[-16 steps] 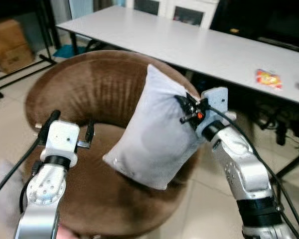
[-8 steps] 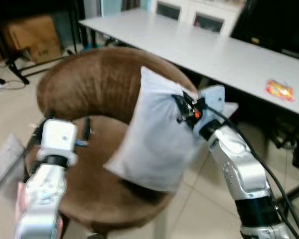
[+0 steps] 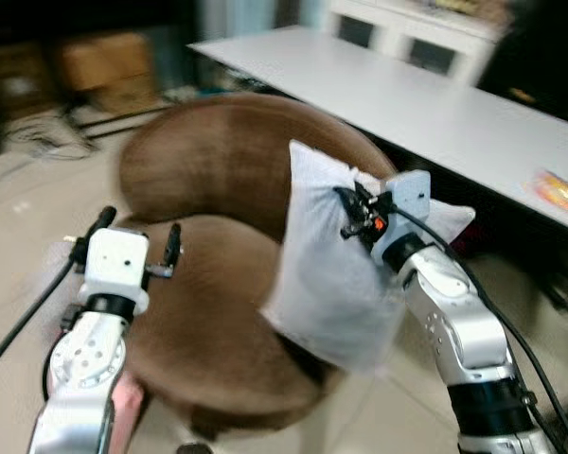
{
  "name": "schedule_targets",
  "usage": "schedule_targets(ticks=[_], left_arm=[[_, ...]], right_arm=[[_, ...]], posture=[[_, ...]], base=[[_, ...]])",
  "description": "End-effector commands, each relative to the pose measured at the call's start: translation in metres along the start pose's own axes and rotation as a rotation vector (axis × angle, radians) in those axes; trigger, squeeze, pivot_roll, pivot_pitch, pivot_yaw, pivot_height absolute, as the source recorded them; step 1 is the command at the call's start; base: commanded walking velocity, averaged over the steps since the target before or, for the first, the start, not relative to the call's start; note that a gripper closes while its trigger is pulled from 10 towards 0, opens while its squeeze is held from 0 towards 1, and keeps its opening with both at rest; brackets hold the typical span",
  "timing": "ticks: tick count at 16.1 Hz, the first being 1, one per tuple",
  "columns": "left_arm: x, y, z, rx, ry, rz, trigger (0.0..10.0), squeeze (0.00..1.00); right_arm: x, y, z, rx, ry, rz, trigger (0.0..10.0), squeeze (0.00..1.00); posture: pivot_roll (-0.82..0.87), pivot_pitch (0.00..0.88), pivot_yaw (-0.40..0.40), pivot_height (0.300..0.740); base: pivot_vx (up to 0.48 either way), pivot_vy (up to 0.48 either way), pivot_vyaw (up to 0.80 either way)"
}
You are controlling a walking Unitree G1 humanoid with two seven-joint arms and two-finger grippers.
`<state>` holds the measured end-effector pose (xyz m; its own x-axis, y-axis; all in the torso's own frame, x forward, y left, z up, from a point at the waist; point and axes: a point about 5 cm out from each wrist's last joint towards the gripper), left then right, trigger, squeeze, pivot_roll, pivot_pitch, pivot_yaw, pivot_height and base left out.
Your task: Move the pillow to the sofa from floor
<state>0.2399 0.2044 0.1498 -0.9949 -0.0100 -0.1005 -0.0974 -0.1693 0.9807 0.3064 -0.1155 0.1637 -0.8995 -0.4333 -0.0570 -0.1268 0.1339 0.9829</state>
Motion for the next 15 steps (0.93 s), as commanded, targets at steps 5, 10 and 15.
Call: schedule_targets(ticks=[5, 10, 15], left_arm=[[0.001, 0.000, -0.003, 0.004, -0.008, -0.005, 10.0, 0.00], [0.001, -0.001, -0.003, -0.012, 0.001, -0.001, 10.0, 0.00], [0.004, -0.009, -0.004, -0.033, -0.085, 0.064, 10.0, 0.00]], right_arm=[[-0.006, 0.016, -0.003, 0.001, -0.010, -0.066, 10.0, 0.00], [-0.015, 0.026, -0.003, -0.031, -0.004, -0.092, 10.0, 0.00], [-0.048, 0.027, 0.022, -0.021, 0.139, 0.030, 10.0, 0.00]], posture=[[0.00, 0.000, -0.117, 0.740], [0.01, 0.000, -0.121, 0.740], [0.00, 0.000, -0.108, 0.740]], base=[[0.234, 0.000, 0.40], [0.000, 0.000, 0.00], [0.000, 0.000, 0.00]])
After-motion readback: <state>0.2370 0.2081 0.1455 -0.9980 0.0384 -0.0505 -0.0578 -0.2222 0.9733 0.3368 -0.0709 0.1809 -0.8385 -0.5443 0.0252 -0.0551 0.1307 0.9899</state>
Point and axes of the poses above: a point about 5 cm out from each wrist's last joint towards the gripper, its own x axis pointing back from the gripper into the wrist, its own y axis along the axis of the wrist's last joint, z = x × y, and after that the axes turned 10 degrees about x, right-handed
